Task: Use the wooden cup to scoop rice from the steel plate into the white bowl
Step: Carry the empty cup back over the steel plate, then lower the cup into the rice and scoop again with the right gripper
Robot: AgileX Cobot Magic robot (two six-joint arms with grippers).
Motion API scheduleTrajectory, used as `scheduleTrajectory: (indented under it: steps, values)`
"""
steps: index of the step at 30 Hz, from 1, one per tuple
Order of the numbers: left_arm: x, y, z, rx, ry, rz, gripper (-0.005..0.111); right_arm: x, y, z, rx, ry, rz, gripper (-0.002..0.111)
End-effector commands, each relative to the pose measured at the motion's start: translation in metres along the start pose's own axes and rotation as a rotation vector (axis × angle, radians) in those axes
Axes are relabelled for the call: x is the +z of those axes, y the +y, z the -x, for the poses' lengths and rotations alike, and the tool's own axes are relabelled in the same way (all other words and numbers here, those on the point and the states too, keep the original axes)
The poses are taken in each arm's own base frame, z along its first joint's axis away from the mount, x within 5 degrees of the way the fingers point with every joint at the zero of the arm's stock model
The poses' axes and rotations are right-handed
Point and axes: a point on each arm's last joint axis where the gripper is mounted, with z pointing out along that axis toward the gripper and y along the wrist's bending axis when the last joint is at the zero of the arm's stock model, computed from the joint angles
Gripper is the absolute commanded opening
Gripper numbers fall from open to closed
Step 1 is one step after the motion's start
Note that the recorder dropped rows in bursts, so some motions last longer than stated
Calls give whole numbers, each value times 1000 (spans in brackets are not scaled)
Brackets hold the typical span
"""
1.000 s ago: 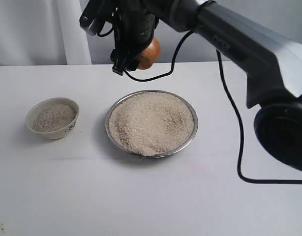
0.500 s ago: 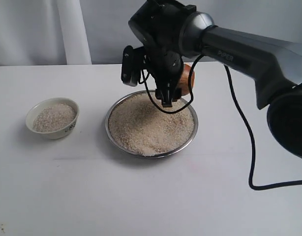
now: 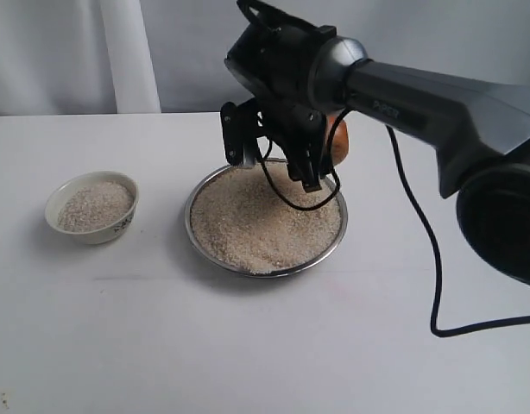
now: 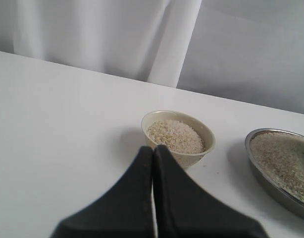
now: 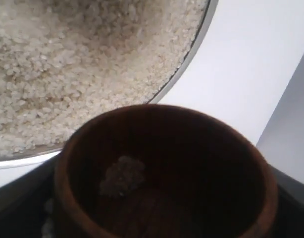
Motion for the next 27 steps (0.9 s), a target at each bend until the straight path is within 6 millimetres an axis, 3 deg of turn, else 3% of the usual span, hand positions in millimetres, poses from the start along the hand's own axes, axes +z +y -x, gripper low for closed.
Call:
scheduleTrajectory:
  steps: [1, 11, 18, 27]
  values:
    - [0, -1, 1, -6, -8, -10, 0, 21, 5, 7, -50, 65, -15, 0]
    - [0, -1, 1, -6, -8, -10, 0, 54, 19, 36, -90, 74, -67, 0]
    - [0, -1, 1, -6, -8, -10, 0, 63, 32, 61, -137, 18, -85, 0]
    - [0, -1, 1, -6, -8, -10, 0, 77, 48, 77, -144, -17, -36, 0]
